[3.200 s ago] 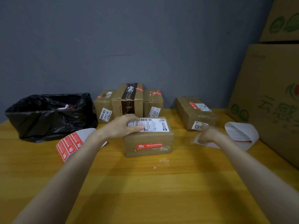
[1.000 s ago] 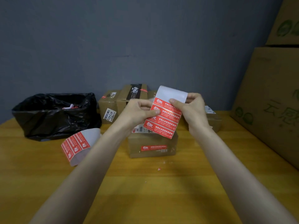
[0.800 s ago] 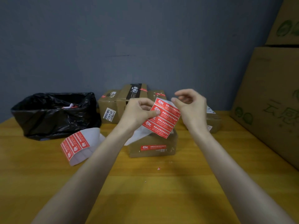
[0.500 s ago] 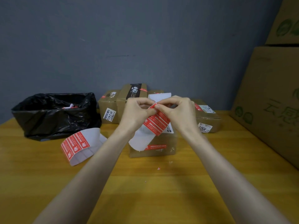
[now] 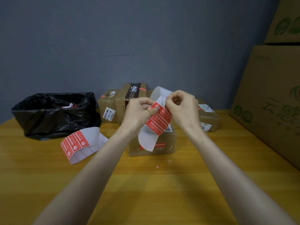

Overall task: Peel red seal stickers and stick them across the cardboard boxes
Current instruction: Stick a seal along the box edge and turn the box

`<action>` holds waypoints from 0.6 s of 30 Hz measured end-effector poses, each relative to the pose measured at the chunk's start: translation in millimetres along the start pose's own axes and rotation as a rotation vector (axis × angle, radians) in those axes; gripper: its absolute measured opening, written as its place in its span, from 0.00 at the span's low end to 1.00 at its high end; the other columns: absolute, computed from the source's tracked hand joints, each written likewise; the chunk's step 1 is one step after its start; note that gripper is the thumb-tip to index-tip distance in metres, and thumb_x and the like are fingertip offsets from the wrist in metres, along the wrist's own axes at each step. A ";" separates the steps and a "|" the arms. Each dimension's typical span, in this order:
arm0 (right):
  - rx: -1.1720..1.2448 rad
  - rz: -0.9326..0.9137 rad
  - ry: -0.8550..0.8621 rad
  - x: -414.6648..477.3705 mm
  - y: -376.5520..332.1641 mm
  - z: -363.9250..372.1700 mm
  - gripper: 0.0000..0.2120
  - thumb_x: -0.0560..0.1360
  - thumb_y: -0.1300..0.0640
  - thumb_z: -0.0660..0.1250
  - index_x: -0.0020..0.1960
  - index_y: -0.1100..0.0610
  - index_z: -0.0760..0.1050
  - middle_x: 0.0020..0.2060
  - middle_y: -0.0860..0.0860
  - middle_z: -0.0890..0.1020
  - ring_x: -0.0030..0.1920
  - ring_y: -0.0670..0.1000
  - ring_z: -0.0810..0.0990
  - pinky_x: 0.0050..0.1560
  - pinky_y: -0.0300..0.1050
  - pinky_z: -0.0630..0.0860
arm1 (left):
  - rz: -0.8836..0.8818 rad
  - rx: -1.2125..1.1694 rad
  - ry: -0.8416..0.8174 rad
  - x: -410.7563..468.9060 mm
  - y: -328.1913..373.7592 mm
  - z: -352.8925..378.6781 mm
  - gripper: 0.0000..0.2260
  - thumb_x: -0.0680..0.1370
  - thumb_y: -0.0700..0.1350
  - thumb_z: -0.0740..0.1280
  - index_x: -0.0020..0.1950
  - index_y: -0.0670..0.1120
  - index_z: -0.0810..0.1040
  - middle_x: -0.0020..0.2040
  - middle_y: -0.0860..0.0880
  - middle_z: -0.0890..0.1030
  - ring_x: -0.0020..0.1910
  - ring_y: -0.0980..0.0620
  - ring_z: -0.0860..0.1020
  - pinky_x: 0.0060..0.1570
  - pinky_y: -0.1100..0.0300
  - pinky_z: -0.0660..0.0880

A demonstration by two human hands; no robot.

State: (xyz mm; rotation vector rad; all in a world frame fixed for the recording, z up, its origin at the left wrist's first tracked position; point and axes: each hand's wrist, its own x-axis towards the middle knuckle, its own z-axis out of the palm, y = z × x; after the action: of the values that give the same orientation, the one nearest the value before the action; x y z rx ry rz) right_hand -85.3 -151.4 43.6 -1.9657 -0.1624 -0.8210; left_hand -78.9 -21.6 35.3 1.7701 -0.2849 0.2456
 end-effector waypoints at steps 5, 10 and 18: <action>0.104 0.031 0.139 -0.3 3.9 -9.6 0.05 0.77 0.61 0.61 0.42 0.57 0.72 0.33 0.44 0.74 0.34 0.42 0.74 0.37 0.37 0.72 | -0.052 0.136 0.050 7.3 -6.6 2.0 0.03 0.76 0.45 0.68 0.44 0.50 0.75 0.46 0.50 0.81 0.44 0.53 0.80 0.40 0.64 0.76; 0.231 -0.005 0.319 1.5 -1.5 -21.2 0.06 0.79 0.61 0.58 0.44 0.54 0.68 0.35 0.43 0.72 0.36 0.41 0.73 0.38 0.36 0.71 | -0.016 0.265 0.067 11.1 -17.5 10.3 0.07 0.77 0.44 0.67 0.53 0.45 0.79 0.50 0.48 0.80 0.47 0.53 0.79 0.42 0.63 0.74; 0.390 -0.089 0.355 2.5 -8.2 -25.5 0.10 0.78 0.61 0.58 0.41 0.50 0.68 0.33 0.48 0.72 0.34 0.49 0.71 0.37 0.46 0.70 | 0.254 0.399 -0.167 -0.9 -20.1 55.3 0.13 0.74 0.32 0.62 0.50 0.42 0.83 0.49 0.47 0.84 0.52 0.51 0.80 0.50 0.64 0.72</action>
State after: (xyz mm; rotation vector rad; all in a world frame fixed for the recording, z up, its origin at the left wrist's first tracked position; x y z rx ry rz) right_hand -99.1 -168.6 59.1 -1.4345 -0.1841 -1.0926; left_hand -72.7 -71.4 4.6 2.1529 -0.6168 0.3556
